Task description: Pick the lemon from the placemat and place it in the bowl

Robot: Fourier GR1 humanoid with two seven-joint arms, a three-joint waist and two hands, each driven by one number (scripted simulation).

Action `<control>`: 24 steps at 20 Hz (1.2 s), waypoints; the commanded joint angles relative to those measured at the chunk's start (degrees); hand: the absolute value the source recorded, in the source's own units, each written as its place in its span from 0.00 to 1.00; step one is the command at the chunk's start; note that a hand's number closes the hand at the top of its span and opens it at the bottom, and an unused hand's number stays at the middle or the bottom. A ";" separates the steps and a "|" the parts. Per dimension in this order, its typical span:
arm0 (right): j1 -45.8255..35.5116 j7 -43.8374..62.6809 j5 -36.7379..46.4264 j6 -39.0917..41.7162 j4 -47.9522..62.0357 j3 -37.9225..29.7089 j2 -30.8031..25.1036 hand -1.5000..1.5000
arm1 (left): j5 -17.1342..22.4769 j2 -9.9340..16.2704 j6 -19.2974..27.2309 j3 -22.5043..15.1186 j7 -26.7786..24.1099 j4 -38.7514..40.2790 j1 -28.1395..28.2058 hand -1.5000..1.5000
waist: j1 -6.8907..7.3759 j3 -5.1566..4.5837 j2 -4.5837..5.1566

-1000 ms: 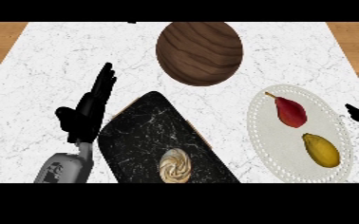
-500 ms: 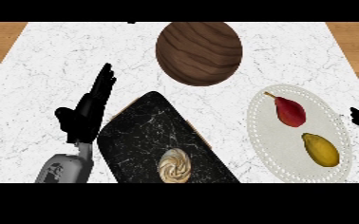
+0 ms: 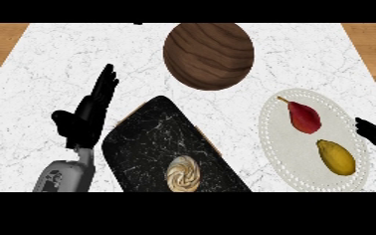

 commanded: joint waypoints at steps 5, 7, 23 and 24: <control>-2.85 -0.64 4.81 2.44 4.96 -1.43 4.80 0.00 | -1.84 -1.34 -1.09 0.10 2.22 -3.87 2.55 0.50 | 0.07 0.01 0.00; -7.18 -0.18 7.41 0.20 7.08 0.57 6.84 0.00 | -1.95 -2.10 -1.32 0.69 -1.56 -0.63 2.84 0.50 | 0.19 0.01 0.03; -14.01 -14.26 27.17 -9.37 26.73 3.55 7.67 0.00 | -4.68 -5.25 -1.06 0.69 -0.28 1.36 -0.45 0.50 | 0.32 0.03 0.08; -10.62 -8.88 26.11 -8.75 17.02 5.18 10.55 0.00 | -2.49 -2.46 -3.63 1.68 3.04 -5.81 3.55 0.50 | 0.30 0.00 -0.03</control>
